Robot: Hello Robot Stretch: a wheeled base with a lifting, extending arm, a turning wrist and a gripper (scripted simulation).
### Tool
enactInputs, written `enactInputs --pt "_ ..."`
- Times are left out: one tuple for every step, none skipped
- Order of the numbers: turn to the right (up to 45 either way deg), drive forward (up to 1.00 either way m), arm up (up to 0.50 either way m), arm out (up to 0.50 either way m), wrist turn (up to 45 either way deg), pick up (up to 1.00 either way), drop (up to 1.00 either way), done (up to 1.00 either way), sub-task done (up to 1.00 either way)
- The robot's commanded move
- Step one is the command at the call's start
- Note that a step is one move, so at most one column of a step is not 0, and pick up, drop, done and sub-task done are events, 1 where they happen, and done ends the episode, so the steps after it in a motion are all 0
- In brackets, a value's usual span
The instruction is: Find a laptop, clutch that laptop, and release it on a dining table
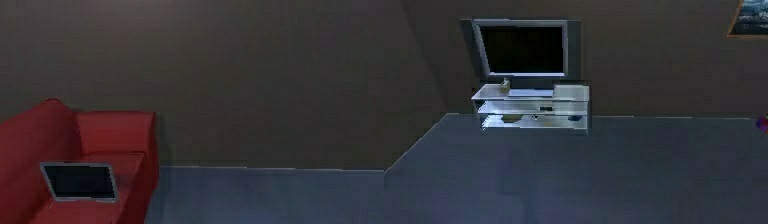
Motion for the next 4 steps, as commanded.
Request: enactInputs --pt "-45.0 0.0 0.0 0.0 0.0 0.0 0.0 0.0 0.0" --pt "-45.0 0.0 0.0 0.0 0.0 0.0 0.0 0.0 0.0" --pt "-36.0 0.0 0.0 0.0 0.0 0.0 0.0 0.0 0.0" --pt "0.0 0.0 0.5 0.0 0.0 0.0 0.0 0.0 0.0"
